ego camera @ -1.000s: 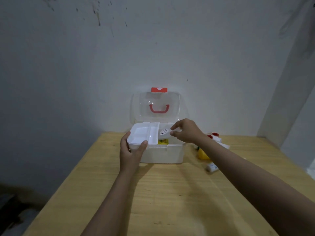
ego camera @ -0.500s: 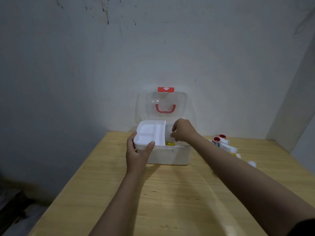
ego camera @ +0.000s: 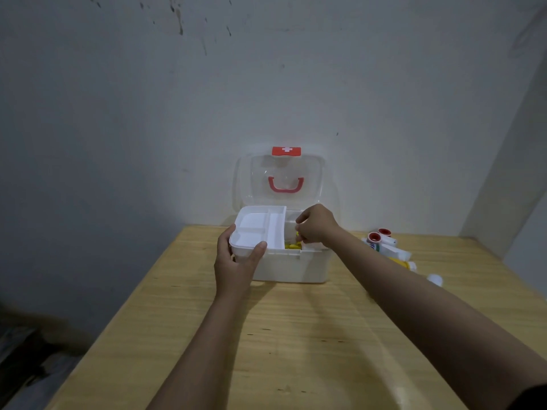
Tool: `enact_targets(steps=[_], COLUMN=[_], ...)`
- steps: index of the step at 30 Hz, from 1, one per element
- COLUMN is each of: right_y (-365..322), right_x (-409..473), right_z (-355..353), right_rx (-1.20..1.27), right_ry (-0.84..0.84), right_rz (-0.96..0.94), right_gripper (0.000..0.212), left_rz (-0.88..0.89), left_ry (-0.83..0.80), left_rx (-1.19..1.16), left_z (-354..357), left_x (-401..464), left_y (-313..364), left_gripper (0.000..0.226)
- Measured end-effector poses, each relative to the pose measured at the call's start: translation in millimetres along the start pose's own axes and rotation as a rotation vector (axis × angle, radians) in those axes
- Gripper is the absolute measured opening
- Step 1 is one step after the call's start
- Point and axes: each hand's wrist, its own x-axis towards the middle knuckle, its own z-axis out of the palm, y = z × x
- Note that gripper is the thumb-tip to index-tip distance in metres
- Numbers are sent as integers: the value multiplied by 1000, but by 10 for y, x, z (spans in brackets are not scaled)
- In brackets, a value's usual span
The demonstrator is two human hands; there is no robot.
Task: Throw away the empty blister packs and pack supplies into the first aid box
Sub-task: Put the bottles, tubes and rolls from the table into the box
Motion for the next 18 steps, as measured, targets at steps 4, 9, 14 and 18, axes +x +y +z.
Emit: enact_targets(steps=[4,9,14,18], right_y=[3,224,625,973], right_x=[-81,-198,-367,-441], right_z=[-222,-585,-884,-997], right_rx=[8,16,-48,-72], right_ry=[113,300,378,379], right_rz=[-126,-253,-183,-106], right_gripper=[24,21,22,22], left_rz=[42,59,-11,-31], left_ry=[-57,-198,-317,-358], left_rx=[82,281,558,664], left_z=[-69,-197,-211,-205], left_x=[50,208,377,411], left_y=[35,105,287,393], left_gripper=[69,87,94,97])
